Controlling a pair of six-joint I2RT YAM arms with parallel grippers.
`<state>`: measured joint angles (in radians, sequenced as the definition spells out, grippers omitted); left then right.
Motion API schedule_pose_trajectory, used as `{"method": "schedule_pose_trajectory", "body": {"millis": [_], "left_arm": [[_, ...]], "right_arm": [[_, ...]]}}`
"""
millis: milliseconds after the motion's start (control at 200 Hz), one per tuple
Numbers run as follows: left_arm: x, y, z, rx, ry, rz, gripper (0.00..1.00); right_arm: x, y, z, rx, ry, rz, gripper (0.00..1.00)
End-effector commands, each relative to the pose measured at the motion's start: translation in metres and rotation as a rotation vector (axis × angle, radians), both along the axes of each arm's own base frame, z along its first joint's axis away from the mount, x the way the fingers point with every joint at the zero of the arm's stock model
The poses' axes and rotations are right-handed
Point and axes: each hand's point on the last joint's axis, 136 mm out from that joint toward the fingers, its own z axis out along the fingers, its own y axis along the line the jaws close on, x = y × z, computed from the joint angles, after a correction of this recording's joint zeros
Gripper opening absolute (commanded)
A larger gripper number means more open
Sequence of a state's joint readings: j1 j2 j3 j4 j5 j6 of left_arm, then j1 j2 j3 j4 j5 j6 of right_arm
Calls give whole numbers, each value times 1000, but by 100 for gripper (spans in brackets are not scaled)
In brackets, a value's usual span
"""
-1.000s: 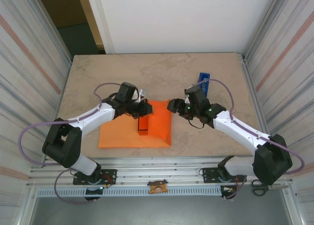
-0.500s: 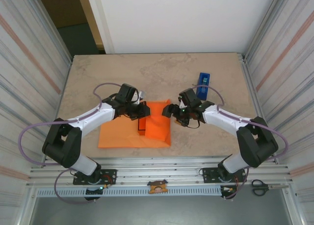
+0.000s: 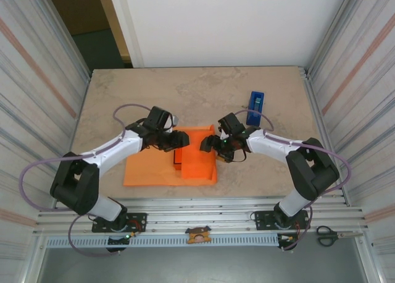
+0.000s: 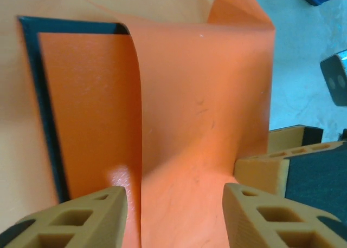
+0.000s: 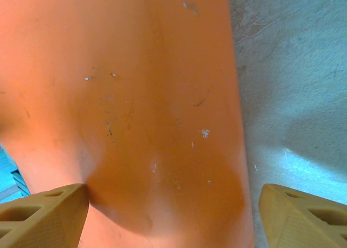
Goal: Wrap the gift box in paper
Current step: First fold the wrapping paper around the gift box.
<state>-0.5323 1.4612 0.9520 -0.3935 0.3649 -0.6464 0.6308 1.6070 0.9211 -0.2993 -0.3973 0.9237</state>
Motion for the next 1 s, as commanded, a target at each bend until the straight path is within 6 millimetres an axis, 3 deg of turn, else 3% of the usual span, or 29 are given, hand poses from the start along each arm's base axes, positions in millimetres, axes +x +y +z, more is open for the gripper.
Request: {"method": "schedule_pose_trajectory", "body": {"millis": [0,205,391,626,997], "left_arm": [[0,22,8,91,-57,56,70],[-2,30,-10,96,-4,60,88],[-1,17,-19,46,27,24,90],[-3,11,-34,27,51,-12,84],[-8,10,-55,42,100,14,64]], "right_arm": [[-6,3,-6,-29,15,40,81],[-8,10,-6,-33,19,70,79],[-11,10,-8,-47,26,75,80],[-11,14,-10,-31,29,62,82],[-4,16,-12,-28,36,8,83]]}}
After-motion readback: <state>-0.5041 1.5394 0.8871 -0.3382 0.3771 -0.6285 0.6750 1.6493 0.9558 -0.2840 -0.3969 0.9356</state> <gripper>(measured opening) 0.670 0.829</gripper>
